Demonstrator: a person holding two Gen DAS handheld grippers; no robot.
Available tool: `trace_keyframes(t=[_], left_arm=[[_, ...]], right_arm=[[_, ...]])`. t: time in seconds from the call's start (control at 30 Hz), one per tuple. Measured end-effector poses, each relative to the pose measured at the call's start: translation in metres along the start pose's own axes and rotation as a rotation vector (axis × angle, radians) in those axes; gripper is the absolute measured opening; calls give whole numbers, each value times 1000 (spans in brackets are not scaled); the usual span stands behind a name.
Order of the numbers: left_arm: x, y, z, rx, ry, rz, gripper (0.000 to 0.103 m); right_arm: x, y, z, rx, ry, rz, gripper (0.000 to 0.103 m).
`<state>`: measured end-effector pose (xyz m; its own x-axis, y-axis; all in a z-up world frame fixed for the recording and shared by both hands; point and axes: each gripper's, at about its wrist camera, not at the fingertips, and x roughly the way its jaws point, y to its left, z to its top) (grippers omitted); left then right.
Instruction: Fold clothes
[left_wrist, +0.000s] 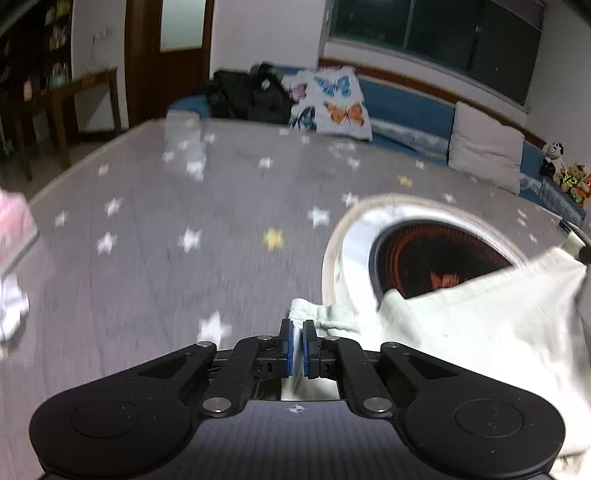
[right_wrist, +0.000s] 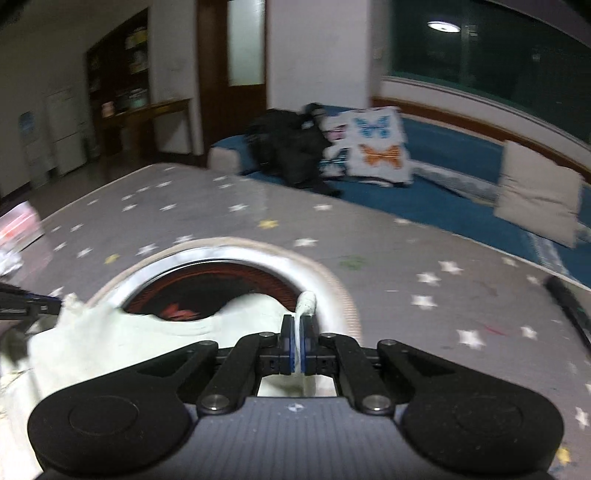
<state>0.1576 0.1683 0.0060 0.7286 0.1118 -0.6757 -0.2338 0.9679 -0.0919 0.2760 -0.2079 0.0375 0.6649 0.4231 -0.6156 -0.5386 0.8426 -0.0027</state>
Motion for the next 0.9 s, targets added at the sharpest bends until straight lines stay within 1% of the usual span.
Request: trace_keyframes(t=[0.13, 0.3, 0.43, 0.5, 0.57, 0.67, 0.73, 0.83, 0.87, 0.9], left_arm=[[0, -15, 37, 49, -100, -6, 4], [14, -43, 88, 119, -224, -7, 4], [37, -67, 118, 167, -273, -20, 4], [58, -80, 124, 198, -257, -19, 4], [81, -91, 125, 225, -230, -9, 4], [118, -102, 120, 251, -160, 13, 5], [138, -105, 114, 264, -116, 35, 7], [154, -105, 105, 271, -67, 61, 8], [155, -104, 103, 270, -60, 64, 9], [152, -102, 102, 269, -59, 63, 9]], right_arm=[[-2, -27, 3, 39, -21, -74, 2], [1, -55, 11, 70, -55, -171, 2], [10, -78, 20, 99, -75, -244, 2], [19, -87, 23, 108, -72, -270, 2], [35, -98, 23, 119, -48, -295, 2], [62, -109, 16, 139, 11, -316, 2], [79, -116, 9, 162, 57, -312, 2], [95, -125, 0, 197, 112, -307, 5], [96, -127, -3, 208, 123, -307, 7], [94, -129, -5, 217, 128, -304, 7]])
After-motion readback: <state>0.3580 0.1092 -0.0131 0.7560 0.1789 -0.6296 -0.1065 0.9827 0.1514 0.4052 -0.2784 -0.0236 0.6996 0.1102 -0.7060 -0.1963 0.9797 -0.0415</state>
